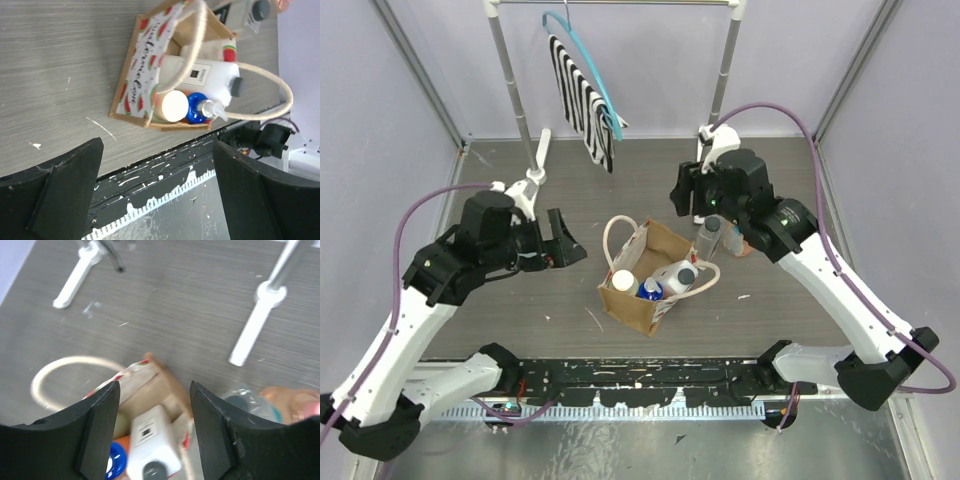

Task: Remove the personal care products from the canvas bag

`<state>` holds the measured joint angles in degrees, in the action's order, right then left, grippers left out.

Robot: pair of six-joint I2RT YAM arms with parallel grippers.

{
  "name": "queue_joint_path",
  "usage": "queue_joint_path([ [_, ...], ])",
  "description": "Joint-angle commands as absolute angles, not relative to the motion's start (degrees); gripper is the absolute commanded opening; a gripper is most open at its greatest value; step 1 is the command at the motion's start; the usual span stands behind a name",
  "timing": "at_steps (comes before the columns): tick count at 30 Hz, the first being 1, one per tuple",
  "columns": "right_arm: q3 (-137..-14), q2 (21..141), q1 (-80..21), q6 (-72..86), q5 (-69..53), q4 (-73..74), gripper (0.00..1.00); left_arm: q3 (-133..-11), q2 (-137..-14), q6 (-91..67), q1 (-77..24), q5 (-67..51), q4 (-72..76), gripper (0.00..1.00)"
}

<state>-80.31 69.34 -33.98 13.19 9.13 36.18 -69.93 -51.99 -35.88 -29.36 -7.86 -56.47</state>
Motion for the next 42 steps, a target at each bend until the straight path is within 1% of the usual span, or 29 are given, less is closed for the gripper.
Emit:
queue_joint_path([
  [1, -82.0, 70.2, -39.0, 18.6, 5.8, 40.6, 0.63, -74.6, -57.4, -35.8, -39.2, -1.2, -57.8, 0.97],
  [4, -78.3, 70.0, -40.8, 22.5, 3.7, 41.6, 0.58, -75.4, -61.2, -36.5, -45.8, 2.4, -56.2, 0.97],
  [9, -71.1, 68.4, -41.9, 24.7, 4.9, 41.3, 0.58, -77.8, -68.7, -36.9, -54.4, 7.2, -53.8, 0.97],
  [12, -67.8, 68.0, -41.9, 25.0, 2.8, 38.8, 0.58, -79.9, -73.8, -36.7, -57.6, 12.1, -54.1, 0.98],
  [17, -63.4, 69.0, -41.9, 25.6, 2.2, 36.6, 0.6, -79.9, -77.5, -37.3, -58.4, 17.4, -53.2, 0.99],
  [25, -60.3, 68.6, -41.9, 26.4, 3.8, 38.8, 0.75, -77.0, -80.7, -38.1, -58.4, 18.4, -50.4, 1.0],
  [27, -59.9, 68.2, -41.9, 26.7, 4.0, 40.0, 0.77, -76.7, -81.5, -38.4, -58.4, 17.7, -49.8, 1.0],
  [36, -60.8, 67.1, -41.9, 29.3, 4.1, 46.7, 0.79, -77.6, -83.0, -39.6, -59.9, 15.7, -49.3, 1.0],
  [42, -60.4, 65.3, -41.9, 32.4, -0.9, 47.9, 0.79, -77.5, -83.1, -40.2, -60.9, 15.6, -49.6, 1.0],
])
